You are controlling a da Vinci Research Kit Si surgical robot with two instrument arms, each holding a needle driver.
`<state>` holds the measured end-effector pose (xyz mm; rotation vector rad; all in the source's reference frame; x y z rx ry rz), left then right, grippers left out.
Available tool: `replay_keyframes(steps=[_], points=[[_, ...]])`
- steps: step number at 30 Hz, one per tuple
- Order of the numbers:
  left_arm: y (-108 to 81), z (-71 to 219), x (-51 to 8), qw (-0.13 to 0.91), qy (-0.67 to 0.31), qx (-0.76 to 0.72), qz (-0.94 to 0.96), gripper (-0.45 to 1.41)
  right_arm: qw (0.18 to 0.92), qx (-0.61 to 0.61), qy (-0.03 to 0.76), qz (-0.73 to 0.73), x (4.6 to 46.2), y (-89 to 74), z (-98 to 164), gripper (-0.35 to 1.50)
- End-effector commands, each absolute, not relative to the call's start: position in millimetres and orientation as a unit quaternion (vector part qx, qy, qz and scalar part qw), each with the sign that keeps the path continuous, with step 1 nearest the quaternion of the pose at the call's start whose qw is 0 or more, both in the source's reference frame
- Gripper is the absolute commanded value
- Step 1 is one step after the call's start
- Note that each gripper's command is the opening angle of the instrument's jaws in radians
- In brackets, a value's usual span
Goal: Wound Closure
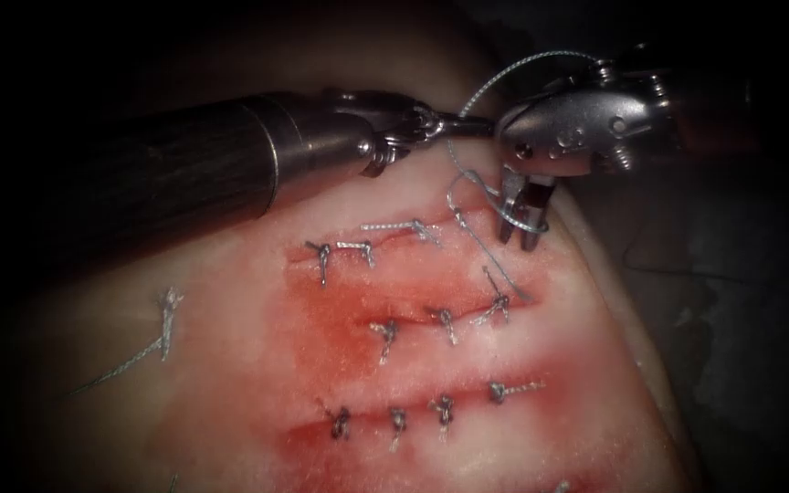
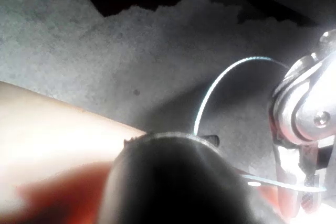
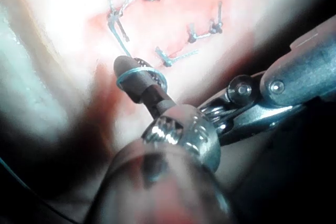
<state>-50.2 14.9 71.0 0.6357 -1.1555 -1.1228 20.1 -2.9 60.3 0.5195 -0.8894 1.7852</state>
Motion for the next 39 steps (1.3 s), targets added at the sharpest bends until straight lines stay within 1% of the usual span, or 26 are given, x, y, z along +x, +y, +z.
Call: replay_keyframes(steps=[1,6,10,16,25,31,39], points=[[16.2,71.0,-50.7,0.649,-0.512,0.276,-0.491,-0.45,0.521,0.217,-0.365,0.740,21.5,-2.3,60.6,0.24],[16.2,71.0,-50.7,0.649,-0.512,0.276,-0.491,-0.45,0.531,0.220,-0.362,0.734,23.1,-2.9,60.3,0.24],[16.2,71.0,-50.7,0.649,-0.512,0.276,-0.491,-0.45,0.543,0.217,-0.359,0.727,23.7,-3.1,60.3,0.19],[16.1,71.0,-50.7,0.649,-0.512,0.276,-0.491,-0.45,0.556,0.204,-0.360,0.721,23.5,-3.9,60.9,0.15],[16.1,71.0,-50.6,0.650,-0.513,0.275,-0.488,-0.45,0.594,0.181,-0.360,0.696,23.1,-3.9,61.5,0.15],[16.1,71.0,-50.6,0.651,-0.513,0.275,-0.488,-0.45,0.606,0.178,-0.358,0.688,23.2,-4.0,61.6,0.15],[16.1,71.0,-50.6,0.651,-0.513,0.275,-0.488,-0.45,0.626,0.182,-0.350,0.673,23.0,-5.4,62.2,0.19]])
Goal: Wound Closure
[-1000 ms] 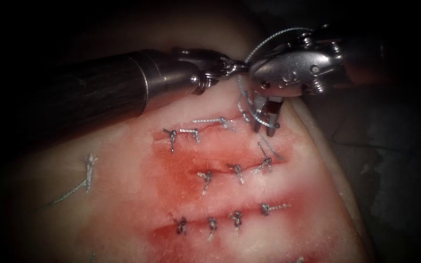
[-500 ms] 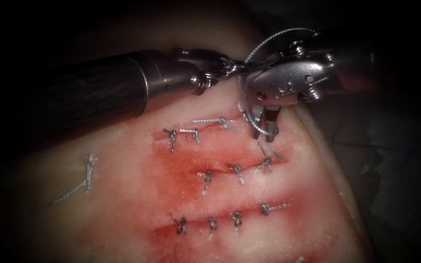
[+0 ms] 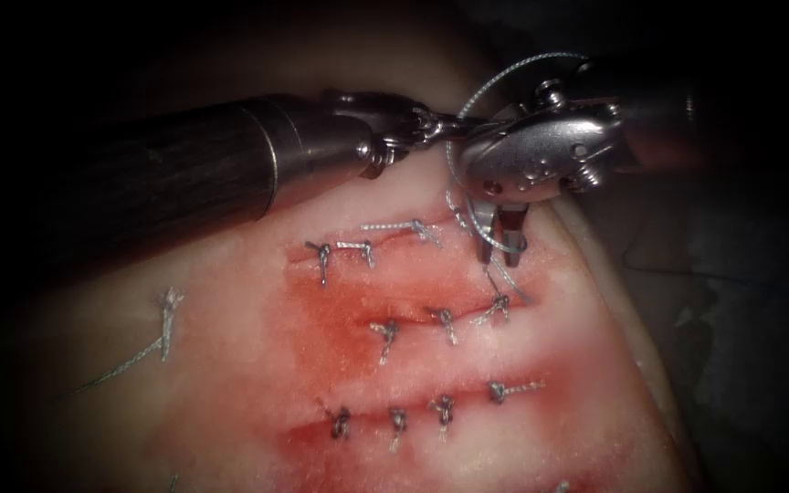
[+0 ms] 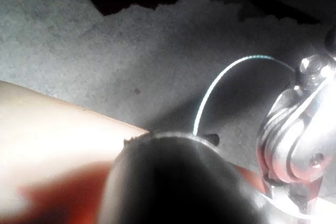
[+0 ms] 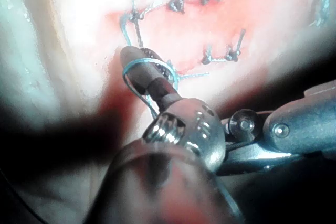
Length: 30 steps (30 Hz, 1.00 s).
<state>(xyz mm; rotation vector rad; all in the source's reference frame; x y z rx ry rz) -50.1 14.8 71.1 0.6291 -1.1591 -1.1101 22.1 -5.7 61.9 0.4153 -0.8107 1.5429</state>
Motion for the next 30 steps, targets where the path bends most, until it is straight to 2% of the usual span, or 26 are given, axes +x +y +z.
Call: replay_keyframes(steps=[1,13,30], points=[[16.1,71.0,-50.6,0.651,-0.513,0.275,-0.488,-0.45,0.628,0.182,-0.350,0.671,23.0,-5.6,62.3,0.19],[16.1,71.1,-50.6,0.652,-0.514,0.274,-0.486,-0.45,0.639,0.184,-0.347,0.662,22.8,-6.4,62.2,0.19],[16.1,71.1,-50.6,0.652,-0.514,0.273,-0.486,-0.45,0.721,0.170,-0.343,0.578,22.9,-6.2,62.0,0.21]])
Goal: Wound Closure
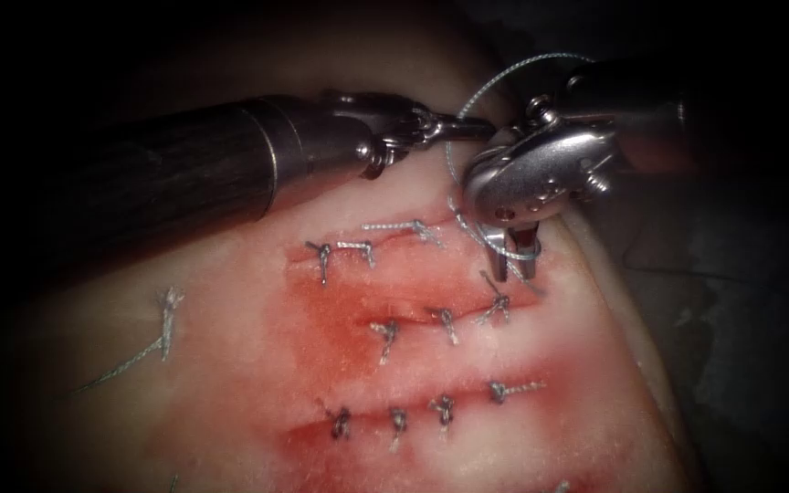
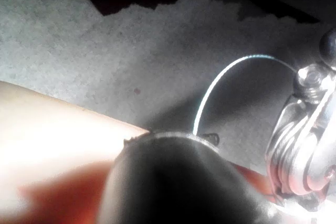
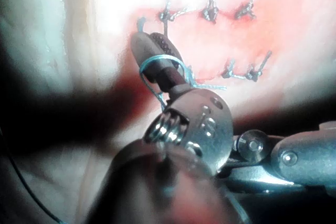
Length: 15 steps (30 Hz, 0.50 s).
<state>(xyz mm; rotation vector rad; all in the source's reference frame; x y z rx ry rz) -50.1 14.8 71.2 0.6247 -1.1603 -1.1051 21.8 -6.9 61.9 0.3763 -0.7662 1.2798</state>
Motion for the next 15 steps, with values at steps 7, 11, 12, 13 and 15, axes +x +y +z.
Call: replay_keyframes(steps=[7,11,12,13,15], points=[[16.1,71.1,-50.7,0.652,-0.514,0.273,-0.486,-0.45,0.746,0.166,-0.343,0.546,23.2,-6.4,61.8,0.21],[16.1,71.1,-50.7,0.652,-0.514,0.273,-0.486,-0.45,0.763,0.172,-0.341,0.521,23.4,-6.5,61.7,0.19],[16.1,71.1,-50.7,0.652,-0.514,0.273,-0.486,-0.45,0.767,0.169,-0.342,0.516,23.4,-6.5,61.8,0.19],[16.1,71.1,-50.7,0.652,-0.514,0.273,-0.486,-0.45,0.772,0.165,-0.343,0.509,23.3,-6.5,61.8,0.19],[16.1,71.1,-50.7,0.652,-0.514,0.273,-0.486,-0.45,0.781,0.151,-0.348,0.496,23.2,-6.6,61.9,0.17]])
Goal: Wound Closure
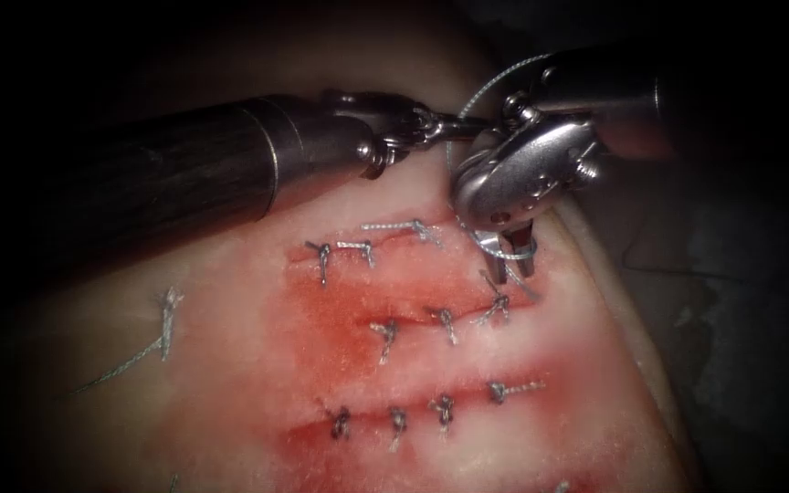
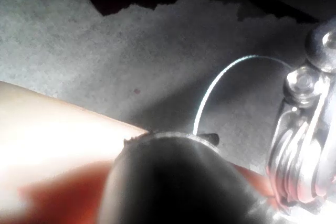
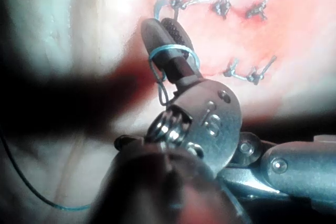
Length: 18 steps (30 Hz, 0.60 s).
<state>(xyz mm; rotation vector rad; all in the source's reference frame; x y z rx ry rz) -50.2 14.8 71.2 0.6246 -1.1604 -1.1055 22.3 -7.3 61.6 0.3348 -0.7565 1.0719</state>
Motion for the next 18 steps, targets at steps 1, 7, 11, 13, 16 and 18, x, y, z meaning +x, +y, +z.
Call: replay_keyframes(steps=[1,7,11,13,16,18], points=[[16.1,71.1,-50.7,0.652,-0.514,0.273,-0.486,-0.45,0.783,0.150,-0.351,0.491,23.1,-6.7,61.9,0.17],[16.1,71.1,-50.7,0.652,-0.514,0.273,-0.486,-0.45,0.784,0.154,-0.346,0.492,23.0,-6.8,62.3,0.15],[16.1,71.1,-50.7,0.652,-0.514,0.273,-0.486,-0.45,0.784,0.154,-0.341,0.495,22.8,-6.8,62.5,0.14],[16.1,71.1,-50.7,0.652,-0.514,0.273,-0.486,-0.45,0.785,0.153,-0.339,0.496,22.8,-6.9,62.7,0.12],[16.1,71.1,-50.7,0.652,-0.514,0.273,-0.486,-0.45,0.786,0.156,-0.338,0.494,22.7,-7.1,62.9,0.02],[16.1,71.0,-50.7,0.652,-0.514,0.274,-0.486,-0.45,0.788,0.154,-0.333,0.495,22.7,-7.2,62.9,-0.06]])
